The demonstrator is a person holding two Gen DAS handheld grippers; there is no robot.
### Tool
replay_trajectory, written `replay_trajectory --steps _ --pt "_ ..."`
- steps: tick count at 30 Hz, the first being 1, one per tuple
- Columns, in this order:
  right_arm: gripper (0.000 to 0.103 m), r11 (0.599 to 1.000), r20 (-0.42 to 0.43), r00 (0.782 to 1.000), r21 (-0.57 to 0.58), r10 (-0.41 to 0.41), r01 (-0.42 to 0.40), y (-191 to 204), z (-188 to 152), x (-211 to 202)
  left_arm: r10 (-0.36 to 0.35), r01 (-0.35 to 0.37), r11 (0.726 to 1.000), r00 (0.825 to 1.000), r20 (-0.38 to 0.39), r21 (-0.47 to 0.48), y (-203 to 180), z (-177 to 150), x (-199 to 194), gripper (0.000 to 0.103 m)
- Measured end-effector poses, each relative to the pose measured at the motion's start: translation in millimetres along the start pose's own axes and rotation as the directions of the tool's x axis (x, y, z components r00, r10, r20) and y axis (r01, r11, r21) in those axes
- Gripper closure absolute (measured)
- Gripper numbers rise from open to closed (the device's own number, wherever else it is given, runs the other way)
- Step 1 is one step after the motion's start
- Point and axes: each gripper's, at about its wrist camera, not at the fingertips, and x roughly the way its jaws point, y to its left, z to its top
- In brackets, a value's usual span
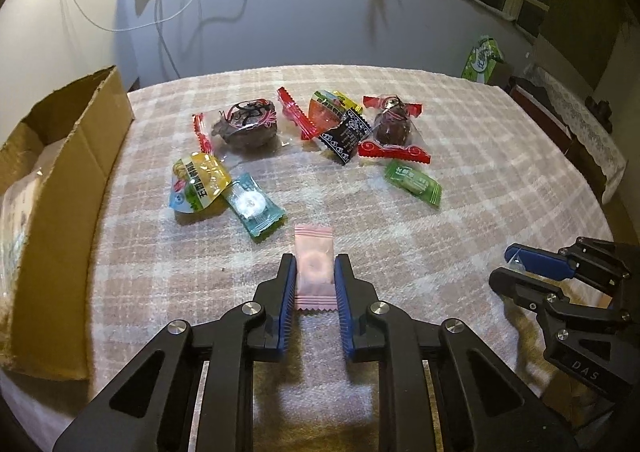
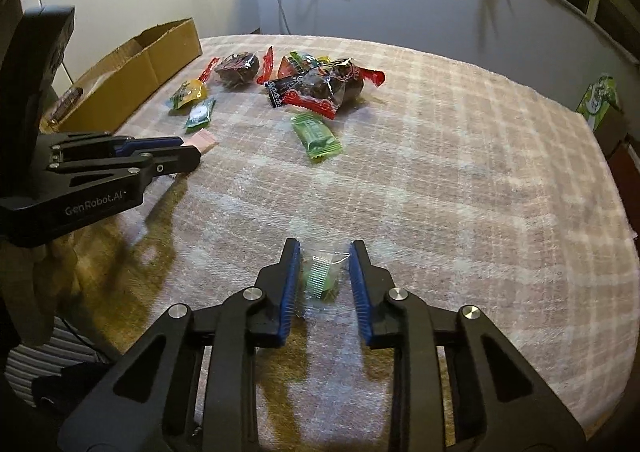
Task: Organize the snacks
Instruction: 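Grasp the pink candy with the left tool while the right tool grasps the green candy, then carry the pink and green candies toward the box with both tools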
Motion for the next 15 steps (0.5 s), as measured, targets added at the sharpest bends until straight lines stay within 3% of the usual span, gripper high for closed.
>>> replay_trajectory --steps 15 --pt "0.077 0.999 0.040 0.999 0.032 0.026 -0.027 -6.4 3.0 -15.0 -0.030 0.031 0.998 0.999 0.039 -0.047 7.6 -0.8 -20.2 0.086"
